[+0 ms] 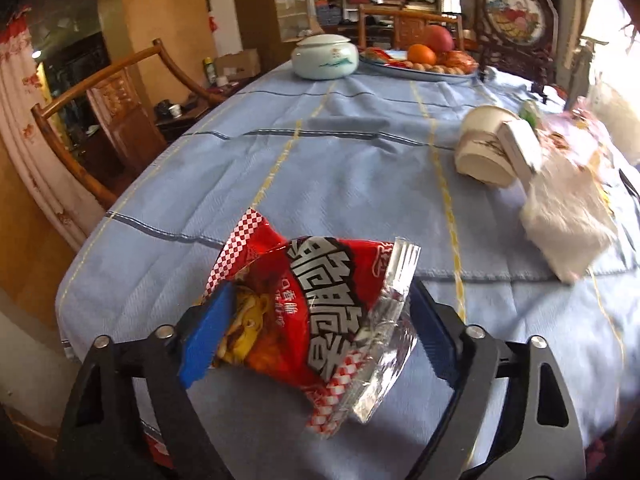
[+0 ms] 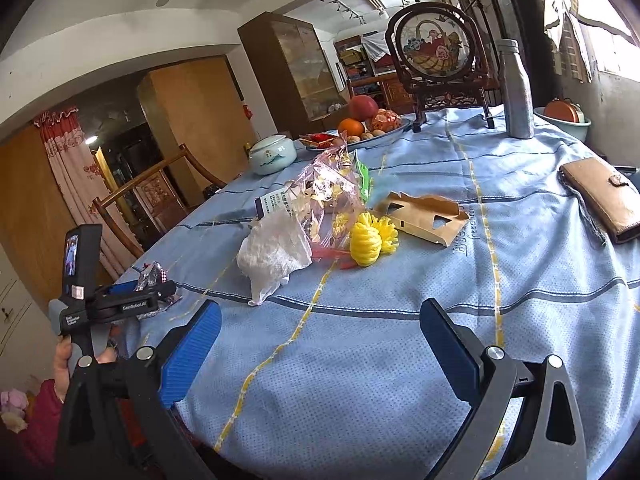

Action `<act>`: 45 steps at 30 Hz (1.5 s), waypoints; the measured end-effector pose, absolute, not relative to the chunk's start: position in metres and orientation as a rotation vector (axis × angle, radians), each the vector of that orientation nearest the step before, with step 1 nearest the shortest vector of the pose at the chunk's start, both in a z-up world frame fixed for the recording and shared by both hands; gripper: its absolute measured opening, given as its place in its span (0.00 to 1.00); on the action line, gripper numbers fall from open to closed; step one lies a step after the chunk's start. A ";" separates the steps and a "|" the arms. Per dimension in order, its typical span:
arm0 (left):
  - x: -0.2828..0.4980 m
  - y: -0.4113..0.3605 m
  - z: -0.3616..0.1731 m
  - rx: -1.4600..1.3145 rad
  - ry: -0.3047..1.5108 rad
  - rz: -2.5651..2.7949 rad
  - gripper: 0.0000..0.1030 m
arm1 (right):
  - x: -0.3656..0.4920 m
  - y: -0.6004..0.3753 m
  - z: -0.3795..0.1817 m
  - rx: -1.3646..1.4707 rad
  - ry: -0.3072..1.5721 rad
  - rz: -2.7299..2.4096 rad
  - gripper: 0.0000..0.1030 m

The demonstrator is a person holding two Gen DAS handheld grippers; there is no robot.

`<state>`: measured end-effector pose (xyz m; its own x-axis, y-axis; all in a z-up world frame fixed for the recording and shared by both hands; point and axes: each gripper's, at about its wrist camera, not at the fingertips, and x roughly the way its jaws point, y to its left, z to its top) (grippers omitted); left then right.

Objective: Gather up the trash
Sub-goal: 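Return the left tool to the table and grasp the red snack bag, then grasp the white tissue with the right tool while the left tool holds the snack bag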

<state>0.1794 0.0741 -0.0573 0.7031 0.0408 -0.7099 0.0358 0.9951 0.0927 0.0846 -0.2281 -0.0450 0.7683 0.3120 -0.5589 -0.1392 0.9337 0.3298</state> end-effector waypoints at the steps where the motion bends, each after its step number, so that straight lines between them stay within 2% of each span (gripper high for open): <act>1: 0.173 0.076 -0.056 0.108 0.767 -0.002 0.73 | 0.085 -0.227 -0.046 0.283 0.657 0.253 0.95; 2: 0.169 0.076 -0.055 0.115 0.749 -0.005 0.65 | 0.086 -0.226 -0.047 0.285 0.661 0.257 0.95; 3: 0.165 0.078 -0.054 0.117 0.737 -0.016 0.61 | 0.086 -0.224 -0.047 0.284 0.663 0.258 0.95; 8: 0.145 0.078 -0.048 0.104 0.694 -0.104 0.53 | 0.085 -0.212 -0.042 0.242 0.656 0.253 0.95; 24: 0.122 0.086 -0.049 0.075 0.606 -0.111 0.53 | 0.137 -0.165 -0.052 0.200 0.758 0.261 0.94; 29: 0.127 0.091 -0.050 0.062 0.598 -0.116 0.53 | 0.168 -0.158 -0.062 0.263 0.830 0.277 0.79; 30: 0.129 0.092 -0.050 0.061 0.598 -0.114 0.53 | 0.172 -0.158 -0.064 0.273 0.841 0.276 0.72; 31: 0.130 0.092 -0.050 0.059 0.597 -0.112 0.53 | 0.176 -0.157 -0.066 0.283 0.851 0.280 0.59; 32: 0.131 0.093 -0.050 0.056 0.596 -0.112 0.53 | 0.180 -0.157 -0.068 0.302 0.868 0.291 0.37; 33: 0.131 0.095 -0.049 0.052 0.596 -0.112 0.53 | 0.182 -0.158 -0.071 0.335 0.881 0.315 0.24; 34: 0.132 0.095 -0.049 0.049 0.597 -0.113 0.53 | 0.183 -0.158 -0.071 0.357 0.880 0.335 0.04; 45: 0.121 0.097 -0.024 0.014 0.568 -0.134 0.49 | 0.145 -0.150 -0.022 0.234 0.725 0.375 0.05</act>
<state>0.1206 0.0973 -0.0238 0.8348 -0.1223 -0.5368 0.1300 0.9912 -0.0236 0.1452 -0.1502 -0.0222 0.6865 0.4115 -0.5995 -0.2519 0.9080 0.3349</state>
